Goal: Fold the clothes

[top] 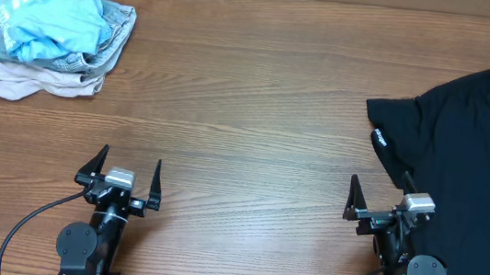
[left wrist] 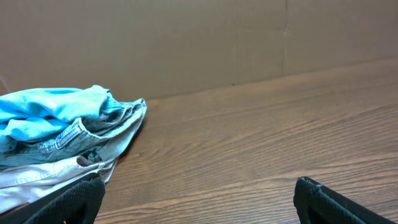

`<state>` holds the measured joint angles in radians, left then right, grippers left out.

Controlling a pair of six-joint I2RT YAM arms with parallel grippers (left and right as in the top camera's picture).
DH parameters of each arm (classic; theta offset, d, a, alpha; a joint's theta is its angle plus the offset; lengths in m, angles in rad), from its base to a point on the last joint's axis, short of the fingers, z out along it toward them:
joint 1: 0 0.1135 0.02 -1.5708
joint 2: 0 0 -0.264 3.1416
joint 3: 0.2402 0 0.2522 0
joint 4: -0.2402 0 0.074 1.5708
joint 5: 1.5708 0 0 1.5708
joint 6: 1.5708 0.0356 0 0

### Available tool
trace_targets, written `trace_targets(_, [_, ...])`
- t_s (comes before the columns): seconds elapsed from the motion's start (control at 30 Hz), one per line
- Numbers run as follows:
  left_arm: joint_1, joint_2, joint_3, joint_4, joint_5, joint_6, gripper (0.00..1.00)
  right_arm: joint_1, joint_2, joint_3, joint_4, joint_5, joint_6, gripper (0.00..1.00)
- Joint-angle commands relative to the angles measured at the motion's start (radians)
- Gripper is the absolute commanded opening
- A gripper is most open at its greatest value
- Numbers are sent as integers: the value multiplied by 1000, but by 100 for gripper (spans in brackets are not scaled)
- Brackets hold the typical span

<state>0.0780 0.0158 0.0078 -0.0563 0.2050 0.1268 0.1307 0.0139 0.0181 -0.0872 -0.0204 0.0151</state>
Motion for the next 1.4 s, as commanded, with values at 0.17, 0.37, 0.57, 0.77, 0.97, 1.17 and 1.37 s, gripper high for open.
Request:
trace_targets(0.17, [-6, -4, -3, 0, -6, 0, 100, -5, -11, -10, 7, 0, 4, 100])
trace_targets(0.37, [-6, -4, -3, 0, -6, 0, 100, -5, -11, -10, 7, 0, 4, 100])
trace_targets(0.57, [-6, -4, -3, 0, -6, 0, 100, -5, -11, -10, 7, 0, 4, 100])
trace_targets(0.77, [-6, -4, -3, 0, -6, 0, 100, -5, -11, -10, 7, 0, 4, 100])
trace_targets(0.97, [-6, -4, -3, 0, -6, 0, 100, -5, -11, -10, 7, 0, 4, 100])
trace_targets(1.17, [-6, -4, -3, -3, -74, 34, 100, -5, -11, -10, 7, 0, 4, 100])
trace_targets(1.37, [-6, -4, -3, 11, -30, 23, 100, -5, -11, -10, 7, -7, 4, 100])
